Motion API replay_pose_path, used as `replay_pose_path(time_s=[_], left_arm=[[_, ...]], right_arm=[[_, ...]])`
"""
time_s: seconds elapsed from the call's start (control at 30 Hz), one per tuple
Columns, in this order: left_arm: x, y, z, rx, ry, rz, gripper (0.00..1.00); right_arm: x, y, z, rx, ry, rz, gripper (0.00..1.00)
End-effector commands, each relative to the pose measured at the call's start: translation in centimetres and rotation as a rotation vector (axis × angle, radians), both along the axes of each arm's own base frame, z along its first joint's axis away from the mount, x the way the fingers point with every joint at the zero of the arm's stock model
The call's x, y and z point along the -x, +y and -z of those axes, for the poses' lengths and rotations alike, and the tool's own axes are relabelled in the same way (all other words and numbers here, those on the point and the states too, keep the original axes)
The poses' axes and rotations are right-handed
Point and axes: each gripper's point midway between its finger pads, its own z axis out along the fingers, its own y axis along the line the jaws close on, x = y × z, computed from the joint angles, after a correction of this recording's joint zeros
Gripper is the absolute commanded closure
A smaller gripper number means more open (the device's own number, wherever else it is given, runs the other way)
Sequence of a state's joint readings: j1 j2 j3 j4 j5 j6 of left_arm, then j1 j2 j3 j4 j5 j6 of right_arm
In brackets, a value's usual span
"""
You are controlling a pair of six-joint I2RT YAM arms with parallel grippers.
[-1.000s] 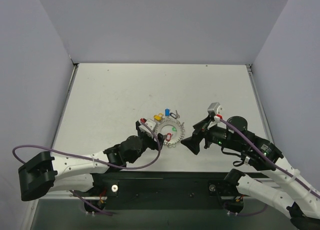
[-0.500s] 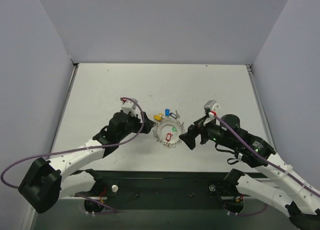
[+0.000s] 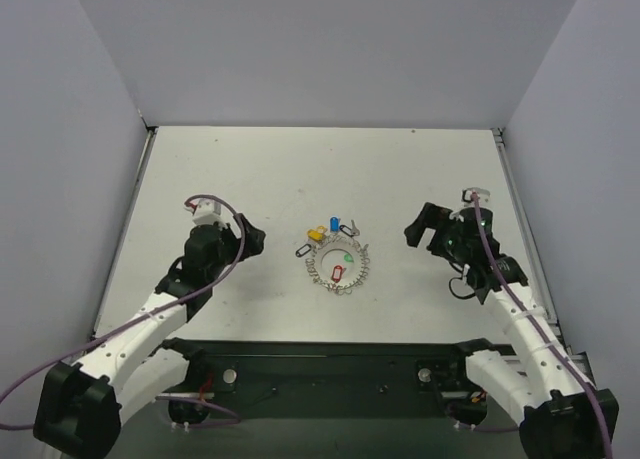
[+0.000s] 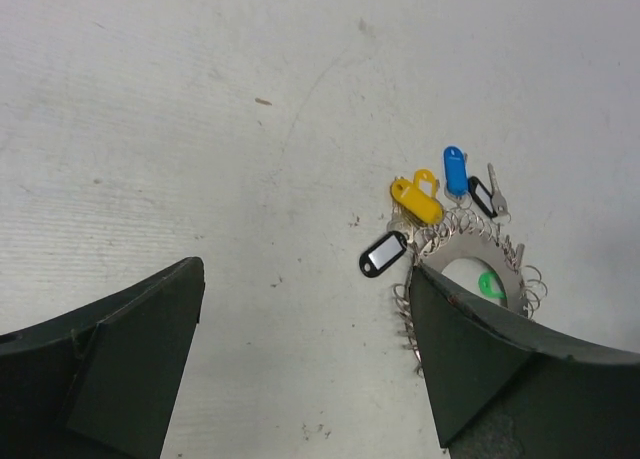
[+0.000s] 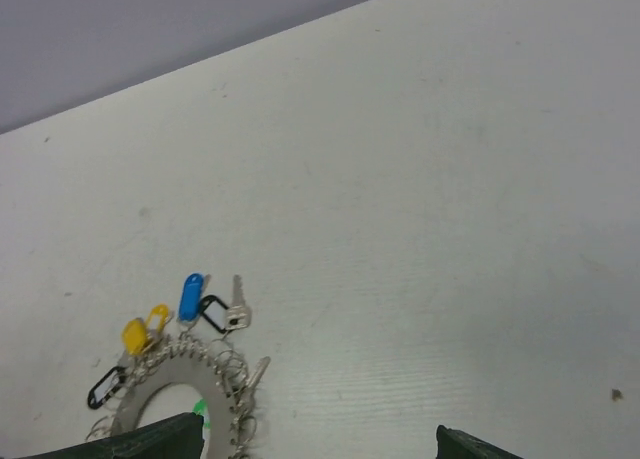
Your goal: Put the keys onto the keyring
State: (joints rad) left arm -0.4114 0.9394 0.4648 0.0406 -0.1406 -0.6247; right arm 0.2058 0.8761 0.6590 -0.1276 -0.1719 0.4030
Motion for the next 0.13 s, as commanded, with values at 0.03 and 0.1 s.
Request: replay_pose_path(time_s=[0.03, 0.1], left_arm=[[-0.6, 2.1, -3.2, -0.040, -0.165, -0.073, 0.07], [-0.7, 3.2, -3.7, -0.085, -0.213, -0.105, 0.07]], right_arm=[[-1.4, -4.5, 0.5, 0.014, -0.081, 0.270, 0.00], [-1.3, -7.4, 1.2, 0.106, -0.128, 0.398, 0.00]])
